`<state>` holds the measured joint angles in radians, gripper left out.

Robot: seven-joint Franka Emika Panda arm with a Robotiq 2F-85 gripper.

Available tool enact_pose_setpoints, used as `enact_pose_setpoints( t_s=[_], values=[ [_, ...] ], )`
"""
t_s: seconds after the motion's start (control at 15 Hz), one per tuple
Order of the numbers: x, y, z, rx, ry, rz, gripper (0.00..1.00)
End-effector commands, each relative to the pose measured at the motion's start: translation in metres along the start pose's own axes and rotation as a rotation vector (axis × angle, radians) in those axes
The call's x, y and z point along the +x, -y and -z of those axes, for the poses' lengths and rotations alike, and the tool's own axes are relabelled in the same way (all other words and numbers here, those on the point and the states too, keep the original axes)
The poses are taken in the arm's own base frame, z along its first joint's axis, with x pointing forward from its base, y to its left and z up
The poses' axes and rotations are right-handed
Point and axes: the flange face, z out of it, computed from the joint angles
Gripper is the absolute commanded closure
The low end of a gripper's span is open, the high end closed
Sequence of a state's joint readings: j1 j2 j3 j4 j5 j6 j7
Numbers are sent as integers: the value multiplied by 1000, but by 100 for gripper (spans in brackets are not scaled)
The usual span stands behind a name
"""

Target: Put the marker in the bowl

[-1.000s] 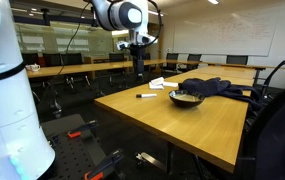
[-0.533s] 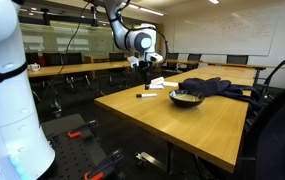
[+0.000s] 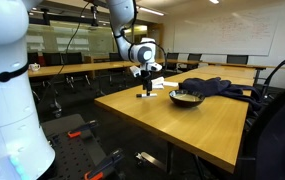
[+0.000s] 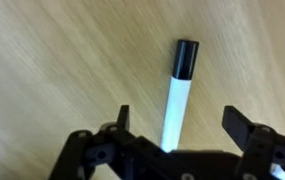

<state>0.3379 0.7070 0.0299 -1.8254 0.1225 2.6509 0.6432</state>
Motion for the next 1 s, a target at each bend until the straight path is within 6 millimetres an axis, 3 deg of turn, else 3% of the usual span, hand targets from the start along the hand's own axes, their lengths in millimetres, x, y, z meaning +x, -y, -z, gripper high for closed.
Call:
enact_pose_setpoints(
  t_s=[0.0,0.13,0.73,0.93],
  values=[
    [10,15,-15,-43,-1,-38,26],
    [16,18,-22,-60,-20,-47,31],
    [26,18,-11,-62,-27,-46,98],
    [35,9,7,-31,-33,-36,95]
  ],
)
